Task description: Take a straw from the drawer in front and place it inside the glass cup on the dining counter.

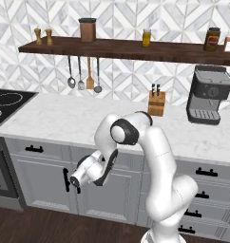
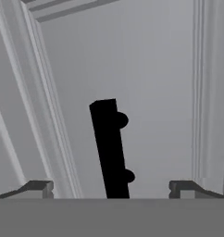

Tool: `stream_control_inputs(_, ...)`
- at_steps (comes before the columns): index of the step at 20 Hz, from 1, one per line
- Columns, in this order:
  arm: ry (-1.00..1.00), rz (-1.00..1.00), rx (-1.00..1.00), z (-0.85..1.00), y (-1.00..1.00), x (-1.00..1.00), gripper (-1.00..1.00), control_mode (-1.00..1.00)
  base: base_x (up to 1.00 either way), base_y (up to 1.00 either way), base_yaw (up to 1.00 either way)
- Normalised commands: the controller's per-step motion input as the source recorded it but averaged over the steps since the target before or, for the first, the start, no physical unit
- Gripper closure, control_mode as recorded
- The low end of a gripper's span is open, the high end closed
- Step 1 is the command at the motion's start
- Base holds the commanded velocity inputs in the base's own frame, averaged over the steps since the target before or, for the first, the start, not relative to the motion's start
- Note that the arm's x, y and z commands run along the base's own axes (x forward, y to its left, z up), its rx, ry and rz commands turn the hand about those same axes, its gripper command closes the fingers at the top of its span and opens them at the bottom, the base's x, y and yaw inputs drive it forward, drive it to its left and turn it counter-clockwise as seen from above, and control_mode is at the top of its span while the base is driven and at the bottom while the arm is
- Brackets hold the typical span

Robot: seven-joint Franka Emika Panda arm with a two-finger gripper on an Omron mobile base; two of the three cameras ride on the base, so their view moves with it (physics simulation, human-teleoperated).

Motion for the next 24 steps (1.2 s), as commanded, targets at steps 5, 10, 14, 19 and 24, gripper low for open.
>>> stream_control_inputs(5,0.00,0.01,-0.05,-0.20,0.00,0.39,-1.00,-1.00,0.00,0.00,0.00)
stream_control_inputs(10,0.00,0.00,-0.04,-0.23,0.00,0.32,-1.00,-1.00,0.00,0.00,0.00)
stream_control_inputs(14,0.00,0.00,-0.01,-0.23,-0.01,0.27,-1.00,-1.00,0.00,0.00,0.00)
stream_control_inputs(19,0.00,0.02,0.00,-0.28,-0.06,0.26,-1.00,-1.00,0.00,0.00,0.00)
stream_control_inputs(24,0.00,0.05,0.04,-0.20,-0.39,0.16,-1.00,-1.00,0.00,0.00,0.00)
